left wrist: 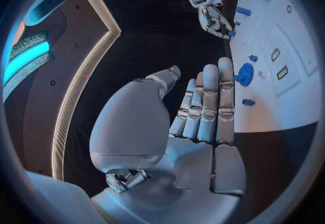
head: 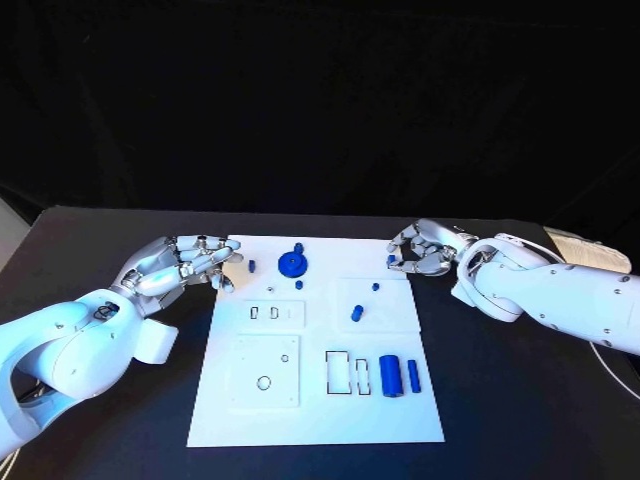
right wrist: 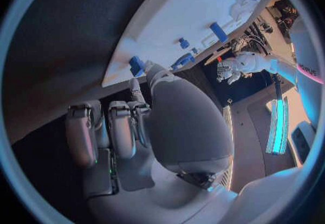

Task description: Assemble the parts on the task board

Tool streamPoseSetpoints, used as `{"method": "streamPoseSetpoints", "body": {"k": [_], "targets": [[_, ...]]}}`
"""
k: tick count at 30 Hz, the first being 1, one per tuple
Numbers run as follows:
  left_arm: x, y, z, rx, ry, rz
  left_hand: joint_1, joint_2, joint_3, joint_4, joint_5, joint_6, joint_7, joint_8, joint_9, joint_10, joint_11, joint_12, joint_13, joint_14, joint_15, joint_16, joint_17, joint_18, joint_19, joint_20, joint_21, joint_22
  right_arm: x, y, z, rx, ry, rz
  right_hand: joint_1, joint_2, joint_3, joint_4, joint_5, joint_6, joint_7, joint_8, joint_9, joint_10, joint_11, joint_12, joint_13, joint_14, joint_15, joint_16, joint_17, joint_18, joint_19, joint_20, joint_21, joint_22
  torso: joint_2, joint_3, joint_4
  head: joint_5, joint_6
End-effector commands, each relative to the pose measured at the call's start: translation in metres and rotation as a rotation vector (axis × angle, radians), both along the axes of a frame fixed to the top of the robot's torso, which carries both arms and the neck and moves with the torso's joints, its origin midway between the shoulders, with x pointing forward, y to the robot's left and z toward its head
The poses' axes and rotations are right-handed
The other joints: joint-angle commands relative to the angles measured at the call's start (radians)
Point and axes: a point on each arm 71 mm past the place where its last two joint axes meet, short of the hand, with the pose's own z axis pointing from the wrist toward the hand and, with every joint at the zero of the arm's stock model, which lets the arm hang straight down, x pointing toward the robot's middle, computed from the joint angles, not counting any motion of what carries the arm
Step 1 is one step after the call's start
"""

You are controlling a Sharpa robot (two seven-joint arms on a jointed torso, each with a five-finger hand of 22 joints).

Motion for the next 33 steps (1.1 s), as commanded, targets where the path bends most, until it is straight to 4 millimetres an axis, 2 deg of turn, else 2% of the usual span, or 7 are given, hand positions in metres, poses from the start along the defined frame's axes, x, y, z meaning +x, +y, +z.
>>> {"method": "streamPoseSetpoints", "body": {"k": [1,16,33], "targets": [[-0.0008,-0.0023,0.0008,-0.009,-0.002,-0.019,0.004,0.003,0.0,0.001,0.004,-0.01,0.007,-0.003,0.0,-0.006,0.0,0.006,0.002,-0.006,-0.001,0.006,-0.001,0.003,-0.007,0.002,0.005,0.001,0.0002,0.0028,-0.0019,0.001,0.002,0.012,0.005,0.01,0.009,0.002,-0.004,0.008,-0.003,0.008,0.001,0.104,-0.004,0.004,0.261,0.105,-0.003,0.007,0.26,-0.006,0.089,-0.001,0.005,0.238,0.0,-0.0001,0.0,0.001,-0.001],[-0.001,-0.0012,0.0008,-0.006,-0.001,-0.017,0.005,0.003,-0.001,0.001,0.004,-0.01,0.008,-0.002,0.001,-0.008,0.001,0.008,0.002,-0.007,-0.001,0.007,-0.001,0.003,-0.008,0.003,0.007,0.002,0.0014,0.0033,-0.0084,-0.009,0.028,0.005,0.007,0.006,0.015,0.0,-0.005,0.01,-0.004,0.008,0.001,0.105,-0.005,0.005,0.262,0.105,-0.004,0.007,0.261,-0.007,0.09,-0.002,0.007,0.24,0.0,0.0002,-0.0024,0.004,-0.007],[-0.0009,-0.0013,0.0004,-0.005,0.002,-0.019,0.004,0.002,-0.002,0.002,0.004,-0.011,0.008,-0.002,0.001,-0.009,0.001,0.009,0.002,-0.008,-0.001,0.007,-0.002,0.003,-0.009,0.004,0.008,0.002,0.0021,0.0032,-0.0103,-0.016,0.032,-0.003,0.005,0.0,0.019,-0.001,-0.009,0.011,-0.004,0.008,0.0,0.104,-0.006,0.005,0.261,0.105,-0.005,0.007,0.261,-0.007,0.09,-0.003,0.007,0.24,0.0,0.0009,-0.0012,0.001,-0.007]]}}
